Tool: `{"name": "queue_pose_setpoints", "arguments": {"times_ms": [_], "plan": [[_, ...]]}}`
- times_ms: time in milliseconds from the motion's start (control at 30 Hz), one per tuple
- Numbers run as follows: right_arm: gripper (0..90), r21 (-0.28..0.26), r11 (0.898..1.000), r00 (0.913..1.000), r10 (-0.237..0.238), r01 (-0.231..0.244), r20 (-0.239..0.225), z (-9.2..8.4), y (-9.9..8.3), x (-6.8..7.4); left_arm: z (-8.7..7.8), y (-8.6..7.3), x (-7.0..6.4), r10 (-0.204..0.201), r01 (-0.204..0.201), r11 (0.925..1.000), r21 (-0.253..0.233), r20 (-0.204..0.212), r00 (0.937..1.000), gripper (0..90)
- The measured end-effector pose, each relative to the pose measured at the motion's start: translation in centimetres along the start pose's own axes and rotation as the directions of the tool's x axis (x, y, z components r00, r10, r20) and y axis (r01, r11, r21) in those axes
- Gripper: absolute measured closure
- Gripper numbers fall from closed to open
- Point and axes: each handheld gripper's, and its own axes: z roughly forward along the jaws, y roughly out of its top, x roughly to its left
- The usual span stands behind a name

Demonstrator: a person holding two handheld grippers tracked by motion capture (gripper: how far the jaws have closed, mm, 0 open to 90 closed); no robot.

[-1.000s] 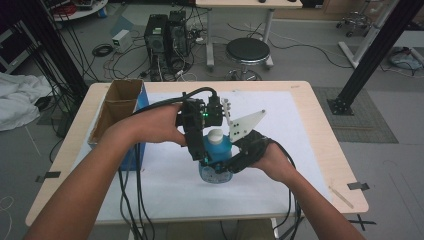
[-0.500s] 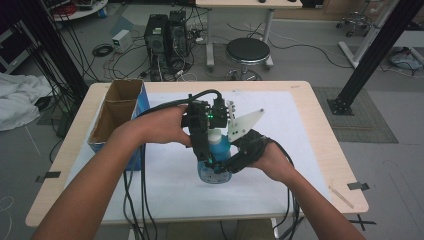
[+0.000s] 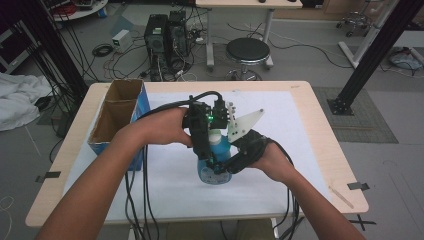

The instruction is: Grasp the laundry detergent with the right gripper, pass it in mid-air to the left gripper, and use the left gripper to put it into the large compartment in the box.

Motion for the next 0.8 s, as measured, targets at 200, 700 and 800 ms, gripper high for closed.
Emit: {"name": "queue_pose_setpoints", "arguments": {"times_ms": [200, 700, 800], "plan": [[45.2, 0.001, 1.000, 1.0000, -0.002, 0.002, 0.000, 0.01, 0.01, 0.04, 0.02, 0.09, -0.11, 0.007, -0.007, 1.0000, -0.004, 0.004, 1.0000, 20.5], [45.2, 0.003, 1.000, 1.0000, -0.001, 0.001, -0.002, 0.10, 0.01, 0.09, 0.26, 0.23, -0.32, 0.024, -0.024, 0.9997, -0.005, 0.021, 0.9995, 28.4], [45.2, 0.009, 1.000, 1.0000, 0.001, -0.001, -0.005, 0.11, 0.01, 0.15, 0.29, 0.28, -0.35, 0.030, -0.030, 0.9995, -0.004, 0.023, 0.9993, 30.1]]}}
